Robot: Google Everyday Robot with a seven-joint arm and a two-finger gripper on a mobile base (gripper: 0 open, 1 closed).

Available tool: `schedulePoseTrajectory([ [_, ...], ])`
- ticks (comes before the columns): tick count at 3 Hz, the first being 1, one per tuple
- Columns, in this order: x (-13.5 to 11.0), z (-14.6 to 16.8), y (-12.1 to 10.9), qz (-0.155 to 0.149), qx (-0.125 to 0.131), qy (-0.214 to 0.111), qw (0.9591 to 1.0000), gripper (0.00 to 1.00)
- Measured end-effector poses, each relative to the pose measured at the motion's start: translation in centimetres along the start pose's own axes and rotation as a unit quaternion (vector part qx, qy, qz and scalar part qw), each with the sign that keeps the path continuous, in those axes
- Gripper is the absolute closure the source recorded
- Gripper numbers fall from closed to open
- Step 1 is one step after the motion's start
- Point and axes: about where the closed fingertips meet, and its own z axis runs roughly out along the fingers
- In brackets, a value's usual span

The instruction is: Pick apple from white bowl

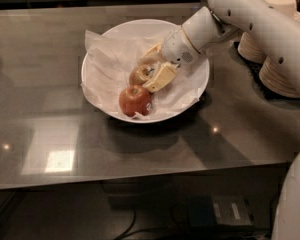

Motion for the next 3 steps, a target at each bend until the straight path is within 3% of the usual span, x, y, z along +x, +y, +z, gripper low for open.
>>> schedulePoseTrajectory([
  [1,-0.21,-0.19,-0.04,0.0,0.0,0.0,1.0,0.51],
  [3,-0.21,-0.19,-0.04,0.0,0.0,0.0,1.0,0.94],
])
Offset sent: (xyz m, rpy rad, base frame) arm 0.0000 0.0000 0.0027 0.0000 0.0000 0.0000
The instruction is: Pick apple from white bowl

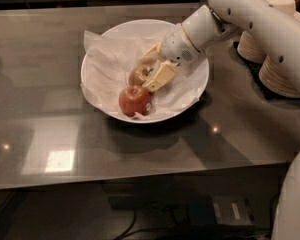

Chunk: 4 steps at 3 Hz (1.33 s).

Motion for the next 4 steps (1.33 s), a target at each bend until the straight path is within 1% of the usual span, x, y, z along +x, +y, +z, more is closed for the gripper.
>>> schedulePoseTrajectory([
  [1,0.0,0.0,0.0,0.0,0.0,0.0,1.0,1.0],
  [2,-0.3,-0.5,0.2,0.001,0.007,-0.012,0.9999,1.0],
  [3,-1.4,-2.3,0.8,-0.006,0.029,-0.04,0.9988,1.0],
  [4,-2.7,-4.6,1.6,-0.019,0.055,-0.064,0.9962,1.0],
])
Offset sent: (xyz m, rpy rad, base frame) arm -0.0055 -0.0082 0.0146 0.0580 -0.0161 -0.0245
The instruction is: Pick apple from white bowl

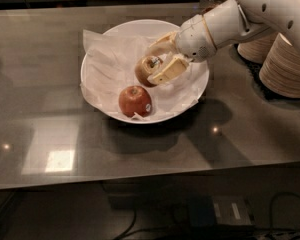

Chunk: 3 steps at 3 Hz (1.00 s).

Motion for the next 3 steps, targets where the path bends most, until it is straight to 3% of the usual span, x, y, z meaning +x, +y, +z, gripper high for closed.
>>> schedulePoseTrajectory([
  [2,-2.0,-3.7,1.1,-0.02,0.038,-0.031,0.9986,1.0],
  [3,-4.4,-8.2,2.6,-0.051,0.053,-0.064,0.9952,1.0],
])
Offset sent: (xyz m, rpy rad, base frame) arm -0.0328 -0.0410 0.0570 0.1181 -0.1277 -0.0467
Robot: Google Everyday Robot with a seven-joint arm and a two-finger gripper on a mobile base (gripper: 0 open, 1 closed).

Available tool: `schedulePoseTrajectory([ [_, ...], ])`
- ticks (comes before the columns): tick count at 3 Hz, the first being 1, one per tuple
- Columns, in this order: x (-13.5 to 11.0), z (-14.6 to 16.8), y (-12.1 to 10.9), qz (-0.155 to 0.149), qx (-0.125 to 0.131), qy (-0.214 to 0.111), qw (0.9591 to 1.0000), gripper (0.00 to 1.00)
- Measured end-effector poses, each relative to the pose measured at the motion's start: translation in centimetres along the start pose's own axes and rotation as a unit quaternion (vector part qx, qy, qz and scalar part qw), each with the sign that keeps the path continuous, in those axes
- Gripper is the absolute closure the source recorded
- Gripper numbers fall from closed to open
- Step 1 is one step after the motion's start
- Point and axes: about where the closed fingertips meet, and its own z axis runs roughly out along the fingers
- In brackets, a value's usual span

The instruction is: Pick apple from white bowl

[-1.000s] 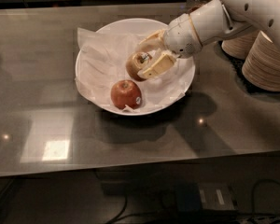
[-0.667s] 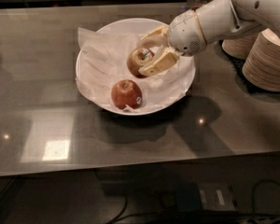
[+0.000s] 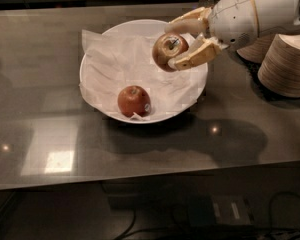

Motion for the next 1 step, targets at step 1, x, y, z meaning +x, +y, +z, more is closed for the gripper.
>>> schedulePoseTrajectory([
  [1,-0.16,-0.31,0.1,0.0,0.0,-0.003,1.0,1.0],
])
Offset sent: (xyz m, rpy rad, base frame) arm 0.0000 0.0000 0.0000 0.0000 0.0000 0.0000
